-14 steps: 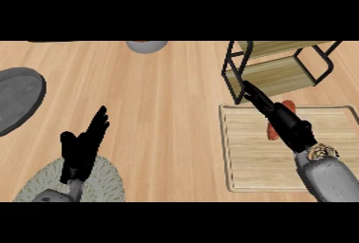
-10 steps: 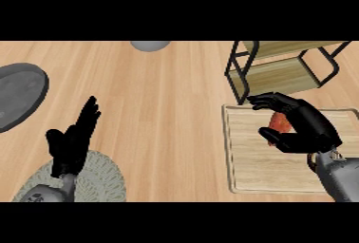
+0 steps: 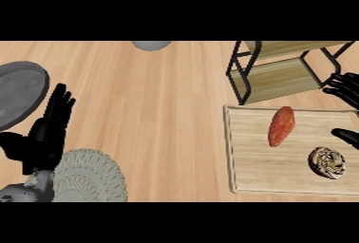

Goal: Pick the cupcake from the tray and place it in the tiered shelf

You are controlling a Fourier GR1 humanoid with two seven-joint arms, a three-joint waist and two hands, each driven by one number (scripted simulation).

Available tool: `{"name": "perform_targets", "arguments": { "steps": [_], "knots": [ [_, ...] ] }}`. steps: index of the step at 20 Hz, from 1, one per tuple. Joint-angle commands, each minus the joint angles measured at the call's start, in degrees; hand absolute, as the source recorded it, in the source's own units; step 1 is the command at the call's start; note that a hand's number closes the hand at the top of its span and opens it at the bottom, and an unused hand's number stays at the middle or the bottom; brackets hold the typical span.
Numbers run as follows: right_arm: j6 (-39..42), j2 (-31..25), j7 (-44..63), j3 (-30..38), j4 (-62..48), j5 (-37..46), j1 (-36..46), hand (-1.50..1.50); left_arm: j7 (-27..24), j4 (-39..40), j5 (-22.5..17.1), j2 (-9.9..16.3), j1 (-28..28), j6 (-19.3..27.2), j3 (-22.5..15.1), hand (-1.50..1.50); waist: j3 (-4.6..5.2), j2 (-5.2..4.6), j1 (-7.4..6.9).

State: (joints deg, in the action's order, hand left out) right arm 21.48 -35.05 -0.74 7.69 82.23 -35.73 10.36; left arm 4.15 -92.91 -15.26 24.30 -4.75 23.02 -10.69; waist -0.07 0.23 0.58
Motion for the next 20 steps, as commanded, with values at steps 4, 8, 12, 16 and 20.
{"name": "perform_targets", "arguments": {
  "steps": [4, 8, 12, 16, 20],
  "knots": [
    [21.8, -14.06, -1.09, 4.82, -0.05, -3.36, -2.88, -1.5, 1.66, -0.99, -0.6, 0.03, -1.1, -0.27, 1.96, 0.0, 0.06, -0.04, 0.3],
    [27.13, -23.29, 1.81, 5.27, 4.72, 0.52, -2.58, -1.5, 2.17, -1.88, 0.72, 0.59, -0.08, 0.2, 1.52, 0.0, 0.12, 0.1, 0.43],
    [25.89, -27.67, 2.3, 5.38, 13.09, 11.43, -0.8, -1.5, 1.16, -1.2, -0.6, 0.13, -0.47, -0.95, 2.68, 0.0, 0.14, 0.16, 0.33],
    [20.71, -27.61, 6.26, 2.21, 24.64, 23.13, -2.65, -1.5, 0.87, -1.91, 0.68, -0.62, 0.81, -0.42, 1.39, 0.0, 0.12, 0.19, 0.19],
    [17.62, -25.81, 11.51, -0.3, 29.52, 30.99, -6.01, -1.5, -1.1, 0.55, 0.62, -1.32, -0.13, -1.87, 2.39, 0.0, 0.11, -0.16, 0.14]
  ]
}}
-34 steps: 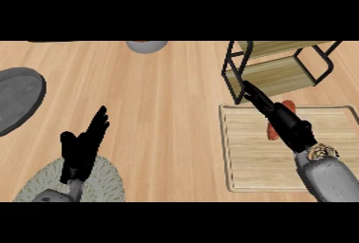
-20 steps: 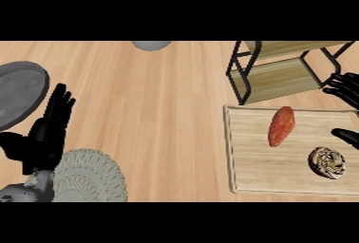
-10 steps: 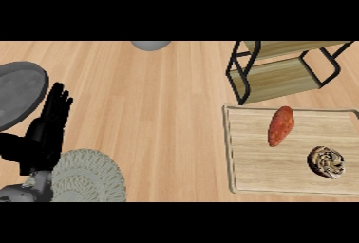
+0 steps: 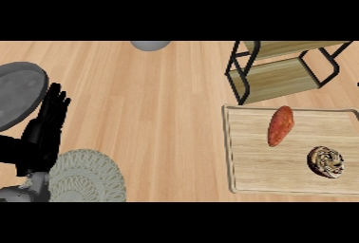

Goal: Pick the cupcake from the tray and place it in the tiered shelf

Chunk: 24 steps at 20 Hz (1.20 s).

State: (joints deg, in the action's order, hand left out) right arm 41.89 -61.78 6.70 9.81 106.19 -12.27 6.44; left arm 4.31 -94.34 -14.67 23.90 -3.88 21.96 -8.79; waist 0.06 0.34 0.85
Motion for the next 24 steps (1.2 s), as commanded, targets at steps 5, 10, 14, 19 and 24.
{"name": "perform_targets", "arguments": {
  "steps": [5, 10, 14, 19, 24],
  "knots": [
    [-5.51, 6.57, 7.54, -8.99, 8.08, 18.5, -2.84, -1.5, 2.77, 1.31, 1.97, -1.9, -4.4, 0.18, 0.18, 0.0, -0.08, -0.47, -0.93],
    [-8.0, 7.69, 9.64, -13.07, 10.69, 31.56, -5.8, -1.5, 1.84, -2.22, 2.01, -1.44, -0.44, -1.17, 0.72, 0.0, -0.07, -0.38, -1.29],
    [-7.29, 5.73, 6.71, -11.03, 10.56, 38.01, -10.94, -1.5, 4.12, -2.03, 2.03, -0.95, -1.37, -1.81, 2.27, 0.0, -0.1, -0.2, -0.44],
    [-10.22, 11.94, -0.98, -11.89, -0.24, 43.94, -8.23, -1.5, 5.23, -4.58, 2.45, -1.78, 0.77, -3.85, 4.11, 0.0, -0.09, -0.32, -1.04],
    [-9.71, 14.39, -5.28, -9.36, -1.74, 47.25, -9.23, -1.5, 2.38, 2.64, 5.57, -5.55, -3.39, -4.56, 4.67, 0.0, -0.08, -0.35, -0.63]
  ]
}}
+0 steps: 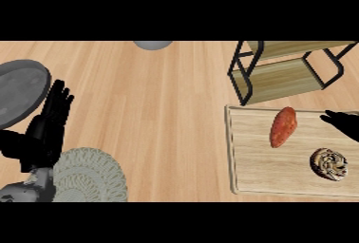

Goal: Pick the cupcake from the tray and place it in the tiered shelf

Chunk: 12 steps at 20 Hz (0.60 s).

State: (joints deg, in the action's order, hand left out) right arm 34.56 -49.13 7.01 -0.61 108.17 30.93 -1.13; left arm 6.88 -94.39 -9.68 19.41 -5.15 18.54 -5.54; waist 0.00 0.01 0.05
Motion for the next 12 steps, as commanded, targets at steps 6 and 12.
{"name": "perform_targets", "arguments": {
  "steps": [6, 12],
  "knots": [
    [-1.89, 5.6, -6.85, -0.54, -5.16, 10.7, -0.99, -1.5, 3.38, -0.2, 2.28, -2.04, -2.08, -2.14, 2.55, 0.0, -0.01, -0.02, 0.01],
    [-1.56, 6.96, -13.19, 2.67, -12.45, 11.15, 2.2, -1.5, 4.23, -3.25, 2.36, -1.65, 0.18, -4.84, 4.33, 0.0, -0.01, -0.02, -0.28]
  ]
}}
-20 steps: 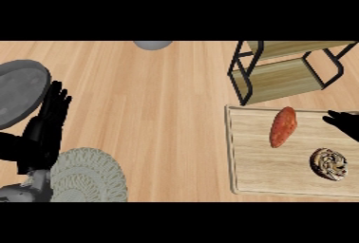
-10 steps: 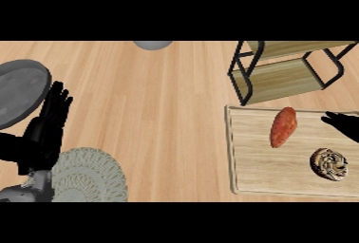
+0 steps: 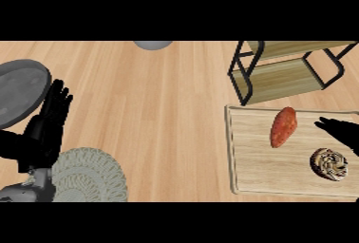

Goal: Pick the cupcake from the tray and place it in the tiered shelf

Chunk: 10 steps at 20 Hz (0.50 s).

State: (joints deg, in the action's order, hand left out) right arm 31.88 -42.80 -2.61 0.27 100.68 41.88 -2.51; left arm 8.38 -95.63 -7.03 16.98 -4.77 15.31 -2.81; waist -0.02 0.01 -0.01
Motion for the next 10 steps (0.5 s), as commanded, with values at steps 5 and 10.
{"name": "perform_targets", "arguments": {
  "steps": [5, 10],
  "knots": [
    [-0.67, 2.86, -7.9, 2.4, -6.44, 4.58, 2.54, -1.5, 2.47, 1.3, 2.44, -2.55, -2.98, -0.95, 2.03, 0.0, 0.02, -0.01, 0.05],
    [-6.06, 8.33, -8.44, -0.81, -10.86, 10.19, 1.97, -1.5, 2.13, -3.9, 2.75, -3.66, 2.13, -2.05, 2.25, 0.0, 0.01, 0.0, -0.12]
  ]
}}
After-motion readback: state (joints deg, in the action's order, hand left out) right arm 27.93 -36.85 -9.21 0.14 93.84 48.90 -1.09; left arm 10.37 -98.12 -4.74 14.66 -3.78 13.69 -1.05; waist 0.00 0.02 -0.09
